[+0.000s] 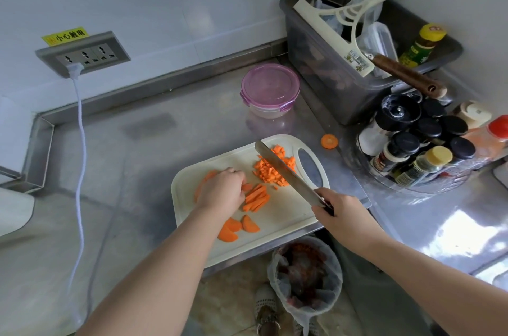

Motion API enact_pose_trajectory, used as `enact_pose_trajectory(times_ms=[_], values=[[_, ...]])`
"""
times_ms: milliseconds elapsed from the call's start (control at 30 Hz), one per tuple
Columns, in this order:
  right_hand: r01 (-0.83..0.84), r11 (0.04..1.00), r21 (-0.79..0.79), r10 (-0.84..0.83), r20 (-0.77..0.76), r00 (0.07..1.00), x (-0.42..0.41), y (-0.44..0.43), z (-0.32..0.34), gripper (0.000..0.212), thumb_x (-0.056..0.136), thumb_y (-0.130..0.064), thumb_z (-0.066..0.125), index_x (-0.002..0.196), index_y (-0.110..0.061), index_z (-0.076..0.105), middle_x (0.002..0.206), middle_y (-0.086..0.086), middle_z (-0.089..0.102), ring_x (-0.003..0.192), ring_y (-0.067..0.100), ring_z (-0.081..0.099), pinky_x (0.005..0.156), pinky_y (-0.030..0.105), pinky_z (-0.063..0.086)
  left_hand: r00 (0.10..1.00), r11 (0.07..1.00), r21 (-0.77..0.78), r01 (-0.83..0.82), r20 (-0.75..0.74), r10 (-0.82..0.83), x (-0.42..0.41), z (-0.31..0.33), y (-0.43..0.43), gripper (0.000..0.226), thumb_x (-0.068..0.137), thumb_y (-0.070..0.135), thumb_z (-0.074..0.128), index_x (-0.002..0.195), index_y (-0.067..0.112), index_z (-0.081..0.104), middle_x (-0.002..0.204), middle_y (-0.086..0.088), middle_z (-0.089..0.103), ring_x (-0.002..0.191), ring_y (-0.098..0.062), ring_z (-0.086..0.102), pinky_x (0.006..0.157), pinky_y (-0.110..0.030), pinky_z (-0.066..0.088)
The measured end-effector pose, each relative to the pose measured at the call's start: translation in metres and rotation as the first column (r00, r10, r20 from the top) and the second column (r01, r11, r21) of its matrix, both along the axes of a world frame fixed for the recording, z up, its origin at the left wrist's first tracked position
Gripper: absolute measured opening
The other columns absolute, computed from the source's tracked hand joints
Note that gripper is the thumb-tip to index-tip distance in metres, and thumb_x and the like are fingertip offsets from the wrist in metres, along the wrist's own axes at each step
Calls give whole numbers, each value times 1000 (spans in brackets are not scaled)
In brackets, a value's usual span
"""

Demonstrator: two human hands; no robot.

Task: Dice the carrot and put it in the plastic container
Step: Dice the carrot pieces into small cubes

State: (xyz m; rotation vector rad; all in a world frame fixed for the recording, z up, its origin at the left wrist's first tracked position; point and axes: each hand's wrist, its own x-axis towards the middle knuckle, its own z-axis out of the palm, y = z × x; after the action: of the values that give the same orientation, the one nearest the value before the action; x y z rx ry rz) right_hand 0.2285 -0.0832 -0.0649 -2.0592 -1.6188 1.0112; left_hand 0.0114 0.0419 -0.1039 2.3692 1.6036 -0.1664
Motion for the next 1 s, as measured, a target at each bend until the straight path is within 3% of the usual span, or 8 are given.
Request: enact_pose_trajectory(times_ms=[100, 200, 333, 467, 600, 833, 1000], values=[[18, 1000, 7, -18, 4, 1000, 4, -2, 1, 28, 96, -19, 51, 122, -19, 59, 60, -13, 52, 46, 6, 46, 46, 15, 36, 999, 999, -13, -48, 24, 48, 1, 7, 0, 20, 81, 22, 62, 101, 19, 64, 108, -1, 60, 97, -24, 61, 83, -34, 49], [23, 1000, 13, -23, 16, 1000, 10, -6, 3, 22, 95, -18, 50, 115, -21, 61, 58, -8, 52, 48, 8, 43, 47, 20, 33, 980, 989, 28, -144, 139, 139, 4, 24, -9, 18, 80, 22, 62, 98, 19, 63, 109, 2, 58, 93, -22, 61, 77, -31, 48], [19, 999, 44, -22, 68, 997, 16, -21, 6, 16, 97, -19, 49, 107, -20, 62, 55, -7, 51, 49, 8, 45, 49, 24, 35, 980, 994, -7, -110, 166, 109, 37, 38, -54, 19, 82, 28, 58, 102, 26, 59, 108, 7, 60, 95, -18, 62, 73, -30, 46], [-40, 999, 17, 37, 132, 991, 20, -41, 10, 16, 100, -24, 45, 103, -20, 60, 72, -3, 62, 67, 16, 58, 64, 35, 50, 984, 992, -63, -105, 135, 113, 60, 21, -80, 23, 89, 35, 54, 108, 23, 58, 112, 4, 60, 103, -19, 59, 77, -31, 44], [-126, 991, -48, 134, 240, 962, 22, -58, 12, 13, 101, -30, 38, 96, -26, 49, 77, -4, 61, 71, 18, 58, 62, 31, 46, 977, 987, 12, -162, 145, 158, 65, 12, -86, 26, 93, 41, 51, 105, 19, 60, 113, 1, 57, 104, -20, 58, 77, -32, 44], [-173, 981, -86, 190, 262, 946, 15, -72, 10, 24, 103, -33, 31, 115, -26, 51, 90, -5, 62, 78, 16, 59, 69, 27, 48, 923, 963, -11, -268, 283, 260, 65, 4, -101, 30, 86, 36, 63, 109, 17, 61, 116, 1, 62, 106, -20, 60, 81, -30, 49], [-177, 980, -90, 195, 271, 943, 15, -76, 9, 26, 103, -32, 30, 120, -26, 50, 91, -5, 63, 79, 15, 60, 71, 27, 51, 886, 936, -27, -351, 314, 341, 68, 2, -100, 23, 87, 35, 63, 101, 17, 64, 101, 1, 69, 95, -18, 64, 70, -25, 46]])
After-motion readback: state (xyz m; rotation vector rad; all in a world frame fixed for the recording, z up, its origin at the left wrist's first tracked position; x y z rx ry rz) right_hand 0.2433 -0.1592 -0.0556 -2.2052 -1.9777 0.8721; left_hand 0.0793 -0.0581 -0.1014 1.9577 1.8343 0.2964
